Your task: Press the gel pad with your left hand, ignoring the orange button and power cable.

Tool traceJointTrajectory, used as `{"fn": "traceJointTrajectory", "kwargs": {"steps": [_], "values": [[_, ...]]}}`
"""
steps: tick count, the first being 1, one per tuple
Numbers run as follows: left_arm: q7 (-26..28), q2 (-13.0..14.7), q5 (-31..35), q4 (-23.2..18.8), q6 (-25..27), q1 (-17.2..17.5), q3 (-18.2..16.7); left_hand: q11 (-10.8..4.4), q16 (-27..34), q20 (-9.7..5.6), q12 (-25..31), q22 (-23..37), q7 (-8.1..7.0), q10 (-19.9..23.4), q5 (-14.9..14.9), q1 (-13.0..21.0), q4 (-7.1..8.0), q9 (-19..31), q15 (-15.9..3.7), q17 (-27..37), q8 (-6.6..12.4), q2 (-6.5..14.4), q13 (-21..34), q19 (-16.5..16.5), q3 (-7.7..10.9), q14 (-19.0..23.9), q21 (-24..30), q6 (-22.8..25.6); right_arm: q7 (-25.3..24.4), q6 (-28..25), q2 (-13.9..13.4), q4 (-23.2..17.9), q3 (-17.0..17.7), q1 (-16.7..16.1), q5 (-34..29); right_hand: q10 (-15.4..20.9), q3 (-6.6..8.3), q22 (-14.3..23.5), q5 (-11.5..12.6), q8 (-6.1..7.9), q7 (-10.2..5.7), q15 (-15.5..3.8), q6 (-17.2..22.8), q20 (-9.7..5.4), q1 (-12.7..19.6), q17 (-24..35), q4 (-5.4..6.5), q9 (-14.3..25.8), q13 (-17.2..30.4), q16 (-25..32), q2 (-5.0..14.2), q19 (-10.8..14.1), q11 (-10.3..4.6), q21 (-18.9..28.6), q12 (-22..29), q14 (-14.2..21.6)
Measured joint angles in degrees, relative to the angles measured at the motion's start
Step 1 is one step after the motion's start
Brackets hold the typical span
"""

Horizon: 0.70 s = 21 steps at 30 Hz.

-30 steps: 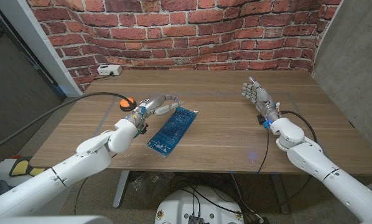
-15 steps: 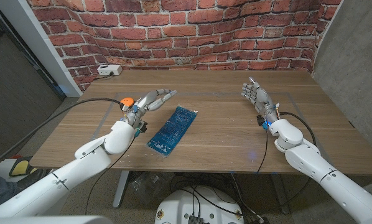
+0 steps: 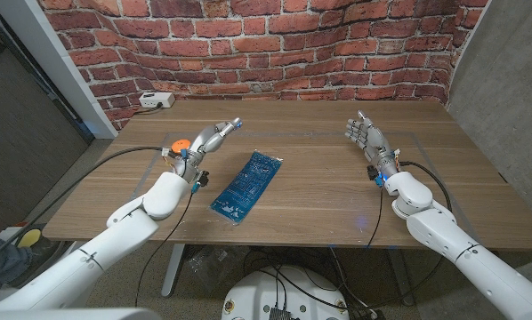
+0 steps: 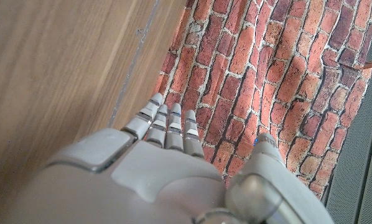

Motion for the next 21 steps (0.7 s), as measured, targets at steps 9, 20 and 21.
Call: {"fn": "traceJointTrajectory", "kwargs": {"steps": [9,20,21], "values": [[-4.8,-3.5,-11.1,5.3,-5.9,-1.2,-0.9,0.31,0.0,0.06,-0.2,0.0,-0.02,-0.9,0.0,0.4,0.0,0.0,0.36,0.0,-0.44,-0.4,0.0,-0.1,0.0,-0.4,0.0,-1.0,0.9,1.3,0.7,1.4,-0.1,0.8,0.2,0.0,-0.16,0.0,0.0,0.0,0.0,0.31,0.0,-0.13,0.0,0.0,0.16,0.0,0.0,0.0,0.0,0.1,0.0,0.0,0.0,0.3],[-10.0,-7.1,-21.1,10.3,-9.1,-3.1,-1.0,0.37,0.0,0.37,-0.4,0.0,-0.23,-3.3,-0.4,0.5,-0.17,0.0,0.5,0.0,-1.26,-0.5,0.0,-0.5,-0.18,-2.4,-0.2,-6.1,1.5,2.2,1.2,2.6,-0.1,1.4,0.5,0.3,-0.16,0.0,0.0,0.0,-0.23,0.31,0.4,-0.13,0.0,0.0,0.16,0.0,0.0,0.0,0.0,0.1,0.31,0.0,0.0,0.3],[-10.0,-7.1,-21.2,10.3,-9.1,-3.1,-1.0,0.39,0.0,0.31,-0.4,0.0,-0.23,-3.6,-0.4,0.6,-0.17,0.0,0.52,0.0,-1.26,-0.5,0.0,-0.8,-0.18,-2.6,-0.2,-6.6,1.7,2.4,1.3,2.8,-0.1,1.4,0.7,0.3,-0.16,0.0,0.0,0.0,-0.19,0.31,0.4,-0.13,0.0,0.0,0.16,0.0,0.0,0.0,0.0,0.1,0.31,0.0,0.0,0.3]]}}
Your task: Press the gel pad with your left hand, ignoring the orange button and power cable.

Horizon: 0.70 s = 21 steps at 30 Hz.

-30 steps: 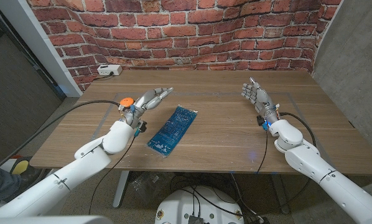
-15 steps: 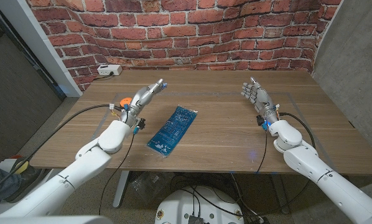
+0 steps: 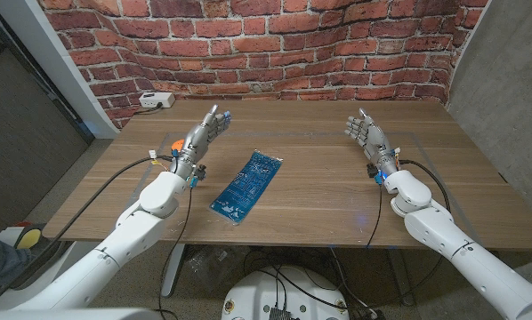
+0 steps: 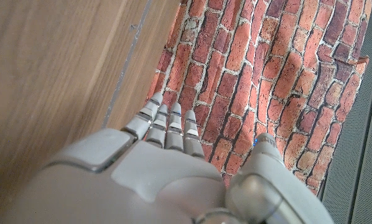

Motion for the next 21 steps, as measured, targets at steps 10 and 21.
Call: {"fn": "traceJointTrajectory", "kwargs": {"steps": [10,21], "values": [[-1.1,-1.6,-3.6,2.3,-0.1,-0.8,0.1,-0.38,0.0,0.08,0.0,0.0,-0.47,-2.3,-0.4,1.0,-0.24,0.0,-0.07,0.0,0.0,-0.3,0.0,-1.5,-0.24,-2.2,-0.4,-2.3,1.6,1.0,0.9,1.7,0.1,0.5,1.4,0.3,-0.16,0.0,0.0,0.62,-0.41,0.02,1.6,0.04,-0.2,0.0,0.16,0.0,0.0,0.0,0.22,0.6,-0.31,0.0,0.0,0.6],[-0.2,-2.3,-4.6,2.7,-0.1,-0.5,-0.1,-0.19,0.0,0.08,0.0,0.0,-0.61,-2.7,-0.9,1.0,-0.23,0.0,-0.21,0.0,0.0,-0.3,0.0,-2.1,-0.24,-2.5,-0.4,-2.8,2.2,1.4,1.1,2.6,0.3,0.7,1.8,0.3,-0.56,0.0,0.0,0.37,-0.33,0.02,1.5,0.0,-0.7,0.0,0.23,0.0,0.0,0.0,0.06,0.6,-0.31,0.0,0.0,0.6]]}}
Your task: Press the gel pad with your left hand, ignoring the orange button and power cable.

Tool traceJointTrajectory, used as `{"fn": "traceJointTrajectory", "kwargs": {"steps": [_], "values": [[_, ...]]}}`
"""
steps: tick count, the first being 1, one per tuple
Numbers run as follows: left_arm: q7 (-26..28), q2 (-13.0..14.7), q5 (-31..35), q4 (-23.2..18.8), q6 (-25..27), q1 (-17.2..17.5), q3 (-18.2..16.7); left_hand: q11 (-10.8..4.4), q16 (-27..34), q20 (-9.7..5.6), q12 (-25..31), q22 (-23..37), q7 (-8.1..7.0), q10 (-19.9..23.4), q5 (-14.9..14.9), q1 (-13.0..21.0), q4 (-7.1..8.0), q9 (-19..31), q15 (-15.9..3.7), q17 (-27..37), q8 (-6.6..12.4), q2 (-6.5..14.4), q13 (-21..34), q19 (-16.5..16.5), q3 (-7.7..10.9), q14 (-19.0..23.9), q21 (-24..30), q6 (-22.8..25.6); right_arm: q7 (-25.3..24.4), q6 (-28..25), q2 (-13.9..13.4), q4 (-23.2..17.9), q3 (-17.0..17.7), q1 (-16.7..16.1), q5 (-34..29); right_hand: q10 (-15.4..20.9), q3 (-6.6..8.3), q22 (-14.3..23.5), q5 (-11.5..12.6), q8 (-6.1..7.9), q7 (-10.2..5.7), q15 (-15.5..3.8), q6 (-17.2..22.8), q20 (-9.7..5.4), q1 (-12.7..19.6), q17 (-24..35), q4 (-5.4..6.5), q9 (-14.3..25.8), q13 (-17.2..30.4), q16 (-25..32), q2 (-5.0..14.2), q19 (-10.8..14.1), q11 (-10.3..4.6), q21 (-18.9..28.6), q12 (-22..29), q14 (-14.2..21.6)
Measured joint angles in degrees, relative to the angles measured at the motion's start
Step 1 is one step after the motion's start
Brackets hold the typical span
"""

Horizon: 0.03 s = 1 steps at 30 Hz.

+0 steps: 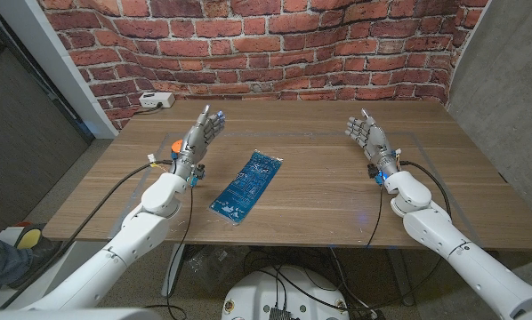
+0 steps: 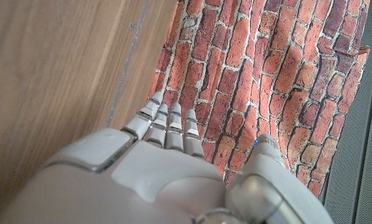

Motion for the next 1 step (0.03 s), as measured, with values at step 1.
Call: {"fn": "traceJointTrajectory", "kwargs": {"steps": [1], "values": [[0.1,0.0,0.0,0.0,0.0,0.0,0.0,0.0,0.0,0.0,0.0,0.0,0.0,0.0,0.0,0.0,0.0,0.0,0.0,0.0,0.0,0.0,0.0,0.0,0.0,0.0,0.0,0.0,0.0,0.0,0.0,0.0,0.0,0.0,0.0,0.0,0.0,0.0,0.0,0.0,-0.19,0.0,-0.2,0.0,-0.1,0.0,0.0,0.0,0.0,0.0,0.09,0.0,0.0,0.0,0.0,0.0]]}}
